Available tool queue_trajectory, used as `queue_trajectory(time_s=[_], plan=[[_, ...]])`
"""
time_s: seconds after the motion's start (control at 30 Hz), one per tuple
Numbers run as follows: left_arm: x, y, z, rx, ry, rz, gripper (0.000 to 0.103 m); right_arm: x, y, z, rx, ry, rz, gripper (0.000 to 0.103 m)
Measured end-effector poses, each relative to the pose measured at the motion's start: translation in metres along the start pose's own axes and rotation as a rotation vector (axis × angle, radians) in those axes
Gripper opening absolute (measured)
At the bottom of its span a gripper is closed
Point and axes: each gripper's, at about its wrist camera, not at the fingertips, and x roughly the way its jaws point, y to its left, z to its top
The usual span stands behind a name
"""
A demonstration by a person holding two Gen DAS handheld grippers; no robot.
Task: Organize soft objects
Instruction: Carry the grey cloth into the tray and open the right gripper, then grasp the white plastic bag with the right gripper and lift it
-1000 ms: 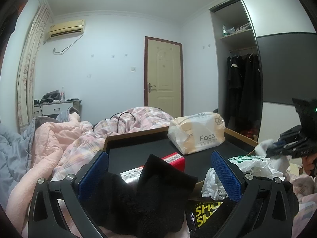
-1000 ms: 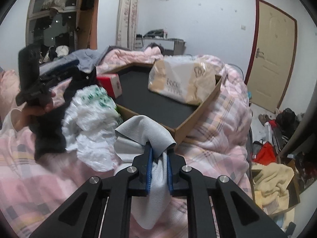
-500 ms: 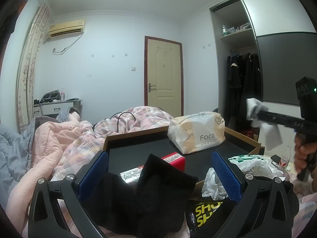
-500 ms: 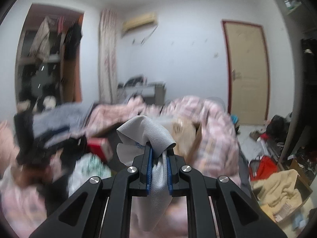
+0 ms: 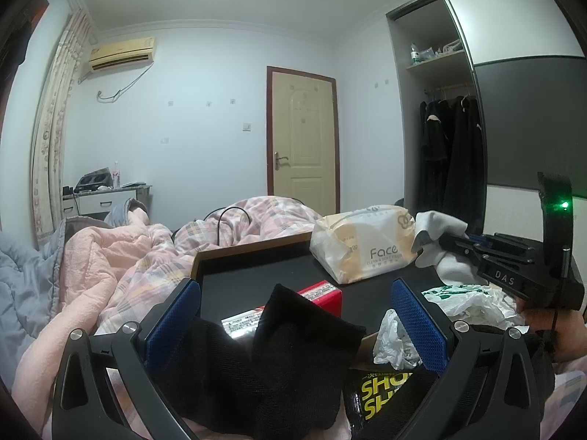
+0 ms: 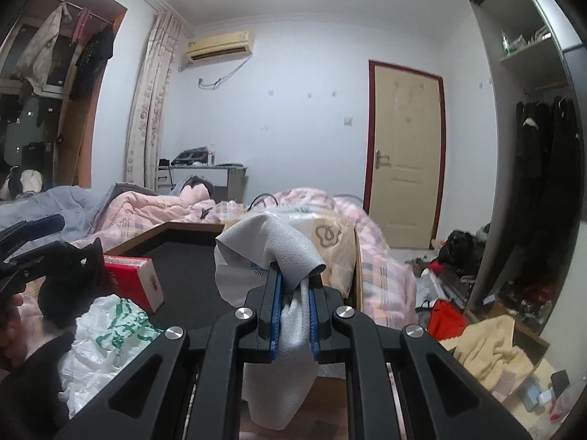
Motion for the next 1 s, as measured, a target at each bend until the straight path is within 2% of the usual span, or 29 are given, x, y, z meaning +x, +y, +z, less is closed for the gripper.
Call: queue_trajectory(time_s=[0.17,0.23,0.27,0.3,0.33,0.4,0.67,0.9,1.0], plan=[[0.000,0.000,0.000,0.000,0.000,0.000,0.103,-0.002,0.007,-0.003,-0.038,0.039,-0.007,0.014],[0.000,0.000,0.000,0.000,0.000,0.000,0.103,-0.005,0.010,-0.003,-0.065,0.043,-0.034,0.033],[0.000,0.000,0.000,0.000,0.001,0.000,0.103,-0.008,0.012,-0.003,-0.074,0.034,-0.053,0.060],[0.000,0.000,0.000,0.000,0.000,0.000,0.103,-0.012,0.012,-0.002,-0.079,0.017,-0.072,0.082],[0.000,0.000,0.000,0.000,0.000,0.000,0.103,-0.016,0.011,-0.002,-0.079,0.000,-0.084,0.085],[0.000,0.000,0.000,0.000,0.000,0.000,0.103,-0.021,0.008,0.000,-0.078,-0.021,-0.091,0.086],[0.000,0.000,0.000,0.000,0.000,0.000,0.103,-0.023,0.002,0.007,-0.063,-0.010,-0.077,0.086],[0.000,0.000,0.000,0.000,0.000,0.000,0.103,-0.043,-0.018,0.025,0.004,-0.004,0.029,0.086],[0.000,-0.001,0.001,0.001,0.001,0.000,0.103,-0.044,-0.025,0.028,0.033,0.033,0.089,0.088]])
